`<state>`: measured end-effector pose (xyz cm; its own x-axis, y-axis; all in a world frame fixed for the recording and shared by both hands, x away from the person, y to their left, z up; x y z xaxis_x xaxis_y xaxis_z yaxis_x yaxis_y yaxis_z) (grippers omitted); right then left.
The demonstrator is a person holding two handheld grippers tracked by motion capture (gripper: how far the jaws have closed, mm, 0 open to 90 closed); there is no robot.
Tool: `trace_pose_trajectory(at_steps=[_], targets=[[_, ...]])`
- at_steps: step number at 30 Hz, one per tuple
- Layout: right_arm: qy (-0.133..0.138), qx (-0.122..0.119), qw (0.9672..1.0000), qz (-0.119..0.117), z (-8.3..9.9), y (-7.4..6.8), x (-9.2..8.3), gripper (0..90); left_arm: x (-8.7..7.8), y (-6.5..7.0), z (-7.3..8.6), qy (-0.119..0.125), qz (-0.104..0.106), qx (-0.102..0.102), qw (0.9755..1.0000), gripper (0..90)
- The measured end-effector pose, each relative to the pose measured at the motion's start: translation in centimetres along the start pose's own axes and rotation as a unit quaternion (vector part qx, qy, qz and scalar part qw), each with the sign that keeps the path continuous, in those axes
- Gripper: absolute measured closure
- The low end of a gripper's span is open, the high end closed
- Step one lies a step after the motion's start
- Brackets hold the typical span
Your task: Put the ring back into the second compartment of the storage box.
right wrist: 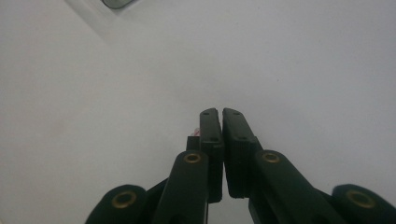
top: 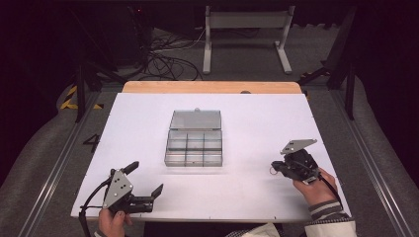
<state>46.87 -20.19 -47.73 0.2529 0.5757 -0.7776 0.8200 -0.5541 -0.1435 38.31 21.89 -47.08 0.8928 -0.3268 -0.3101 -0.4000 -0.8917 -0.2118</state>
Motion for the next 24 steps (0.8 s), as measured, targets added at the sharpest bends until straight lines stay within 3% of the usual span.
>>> trace_pose_trajectory(at_steps=[10, 24], targets=[[0.032, 0.000, 0.9995, -0.003, -0.4, -0.1, -0.7, 88.0, 0.0, 0.0, 0.0, 0.000, 0.000, 0.000, 1.0000, 1.1], [0.050, -0.017, 0.9986, -0.004, -1.7, -0.7, -1.7, 88.0, 0.0, 0.0, 0.0, 0.002, -0.001, -0.001, 1.0000, 1.1]])
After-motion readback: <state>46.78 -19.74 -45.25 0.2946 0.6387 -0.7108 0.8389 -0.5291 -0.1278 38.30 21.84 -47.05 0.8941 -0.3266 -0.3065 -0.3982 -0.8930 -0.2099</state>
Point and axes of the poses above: each handheld gripper's, and its own axes: x roughly forward along the jaws, z roughly out of its underside, y roughly to its right, the point moved 6 cm from there along x, roughly forward along the jaws, and after that the axes turned 14 degrees about -z, right-handed, at the moved point
